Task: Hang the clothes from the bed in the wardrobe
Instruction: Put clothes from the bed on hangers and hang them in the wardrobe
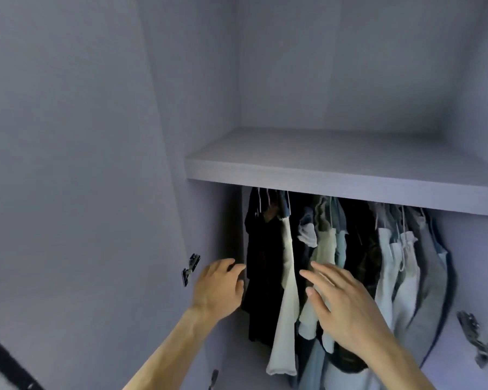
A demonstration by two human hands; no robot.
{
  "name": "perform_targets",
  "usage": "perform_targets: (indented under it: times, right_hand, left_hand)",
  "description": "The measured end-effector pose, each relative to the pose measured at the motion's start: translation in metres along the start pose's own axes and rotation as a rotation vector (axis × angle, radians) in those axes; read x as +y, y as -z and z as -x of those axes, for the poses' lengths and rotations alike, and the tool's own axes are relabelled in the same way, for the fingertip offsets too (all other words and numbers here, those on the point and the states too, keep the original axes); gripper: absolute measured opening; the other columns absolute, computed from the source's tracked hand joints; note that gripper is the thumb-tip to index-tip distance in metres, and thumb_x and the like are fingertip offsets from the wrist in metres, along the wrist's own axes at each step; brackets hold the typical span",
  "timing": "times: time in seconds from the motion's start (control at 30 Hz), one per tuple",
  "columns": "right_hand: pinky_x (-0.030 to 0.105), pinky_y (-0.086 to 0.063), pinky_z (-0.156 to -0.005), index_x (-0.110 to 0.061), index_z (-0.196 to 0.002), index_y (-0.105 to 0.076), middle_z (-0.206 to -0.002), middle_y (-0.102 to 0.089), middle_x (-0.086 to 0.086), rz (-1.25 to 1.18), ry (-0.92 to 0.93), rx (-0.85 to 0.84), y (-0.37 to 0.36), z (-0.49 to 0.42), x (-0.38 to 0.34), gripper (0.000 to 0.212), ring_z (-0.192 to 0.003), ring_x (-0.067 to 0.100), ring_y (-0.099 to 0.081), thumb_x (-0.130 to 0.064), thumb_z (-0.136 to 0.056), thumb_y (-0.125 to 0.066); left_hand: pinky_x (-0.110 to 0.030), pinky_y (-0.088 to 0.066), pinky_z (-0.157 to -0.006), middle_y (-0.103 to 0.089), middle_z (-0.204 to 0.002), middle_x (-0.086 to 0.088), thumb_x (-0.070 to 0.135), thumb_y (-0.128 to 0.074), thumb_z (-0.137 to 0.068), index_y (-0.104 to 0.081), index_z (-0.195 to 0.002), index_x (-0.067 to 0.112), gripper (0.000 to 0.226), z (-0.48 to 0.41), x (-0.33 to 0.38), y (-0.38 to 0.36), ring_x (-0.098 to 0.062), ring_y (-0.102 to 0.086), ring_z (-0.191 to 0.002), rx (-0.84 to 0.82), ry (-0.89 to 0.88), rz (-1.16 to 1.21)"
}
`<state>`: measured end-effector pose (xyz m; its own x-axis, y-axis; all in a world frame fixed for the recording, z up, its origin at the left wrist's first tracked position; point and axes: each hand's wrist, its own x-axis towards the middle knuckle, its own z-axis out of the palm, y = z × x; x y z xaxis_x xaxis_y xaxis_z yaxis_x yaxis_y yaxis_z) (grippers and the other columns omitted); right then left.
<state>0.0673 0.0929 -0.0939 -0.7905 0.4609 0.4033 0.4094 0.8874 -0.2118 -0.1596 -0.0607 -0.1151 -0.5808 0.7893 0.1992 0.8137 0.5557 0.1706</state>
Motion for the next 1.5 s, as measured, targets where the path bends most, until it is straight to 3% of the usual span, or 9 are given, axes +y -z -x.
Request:
perform_targets:
  times: [0.3,0.6,0.73,0.83,0.9,0.97,1.13,1.27,1.5]
  right_hand:
    - [0.042,-0.041,-0.108,-0.023,-0.138,-0.057,-0.146,-0.053,0.003,0.290,-0.024,0.307,0.039,-0.107,0.015,0.049,-0.137,0.024,-0.044,-0.041,-0.097,-0.037]
    - [0.052,-0.021,-0.119,-0.025,-0.149,-0.044,-0.154,-0.043,0.009,0.443,-0.075,0.549,0.026,-0.197,0.055,0.052,-0.142,0.031,-0.037,-0.040,-0.100,-0.046]
    - [0.051,-0.029,-0.111,-0.024,-0.146,-0.050,-0.146,-0.052,0.009,0.477,0.011,0.749,0.006,-0.211,0.072,0.051,-0.134,0.031,-0.047,-0.042,-0.098,-0.051]
    - [0.050,-0.032,-0.108,-0.025,-0.144,-0.053,-0.139,-0.058,0.007,0.523,0.042,0.849,-0.003,-0.220,0.082,0.053,-0.129,0.029,-0.049,-0.043,-0.094,-0.053]
    - [0.050,-0.032,-0.108,-0.025,-0.142,-0.054,-0.136,-0.060,0.006,0.544,0.064,0.879,-0.006,-0.225,0.086,0.053,-0.128,0.028,-0.049,-0.044,-0.093,-0.053]
    - [0.049,-0.031,-0.109,-0.025,-0.141,-0.055,-0.135,-0.061,0.005,0.553,0.077,0.897,-0.007,-0.227,0.088,0.053,-0.127,0.027,-0.049,-0.045,-0.093,-0.053]
    - [0.048,-0.030,-0.110,-0.025,-0.141,-0.056,-0.132,-0.062,0.005,0.535,0.091,0.921,-0.009,-0.228,0.092,0.053,-0.126,0.026,-0.049,-0.045,-0.092,-0.053]
    - [0.048,-0.029,-0.110,-0.026,-0.141,-0.055,-0.130,-0.062,0.004,0.513,0.077,0.896,-0.010,-0.228,0.090,0.052,-0.126,0.026,-0.049,-0.046,-0.093,-0.052]
    - [0.047,-0.027,-0.111,-0.026,-0.139,-0.058,-0.129,-0.062,0.004,0.490,0.031,0.852,-0.005,-0.222,0.085,0.049,-0.123,0.027,-0.050,-0.045,-0.094,-0.050]
  left_hand:
    - [-0.037,-0.042,-0.105,-0.041,-0.149,0.009,0.037,-0.044,-0.101,-0.044,-0.145,0.033,0.044,-0.116,-0.006,0.003,-0.018,-0.042,-0.133,-0.056,-0.062,0.138]
    - [-0.026,-0.043,-0.090,-0.040,-0.146,-0.005,0.034,-0.053,-0.100,-0.039,-0.148,0.026,0.050,-0.179,0.009,-0.042,-0.019,-0.053,-0.118,-0.115,0.236,0.755]
    - [-0.028,-0.042,-0.098,-0.049,-0.144,-0.009,0.033,-0.055,-0.100,-0.036,-0.149,0.019,0.054,-0.203,0.015,-0.053,-0.026,-0.052,-0.128,-0.131,0.393,0.866]
    - [-0.024,-0.042,-0.092,-0.061,-0.123,-0.004,0.035,-0.059,-0.098,-0.039,-0.146,0.017,0.055,-0.219,0.020,-0.058,-0.023,-0.058,-0.113,-0.127,0.443,0.909]
    - [-0.025,-0.048,-0.089,-0.063,-0.104,0.002,0.029,-0.062,-0.097,-0.040,-0.145,0.017,0.054,-0.232,0.018,-0.065,-0.019,-0.060,-0.097,-0.107,0.464,0.934]
    - [-0.033,-0.054,-0.089,-0.066,-0.110,-0.003,0.020,-0.058,-0.098,-0.038,-0.147,0.018,0.053,-0.240,0.017,-0.071,-0.022,-0.062,-0.094,-0.089,0.491,0.966]
    - [-0.031,-0.040,-0.087,-0.054,-0.132,-0.014,0.014,-0.036,-0.103,-0.027,-0.151,0.018,0.050,-0.239,0.023,-0.075,-0.026,-0.052,-0.107,0.020,0.517,0.961]
    - [-0.030,-0.040,-0.096,-0.056,-0.136,-0.009,0.034,-0.040,-0.105,-0.042,-0.147,0.022,0.043,-0.239,0.014,-0.068,-0.031,-0.052,-0.125,0.131,0.506,0.981]
    - [-0.026,-0.033,-0.112,-0.057,-0.141,-0.003,0.024,-0.048,-0.103,-0.056,-0.141,0.019,0.039,-0.230,-0.002,-0.053,-0.023,-0.049,-0.133,0.238,0.465,1.017]
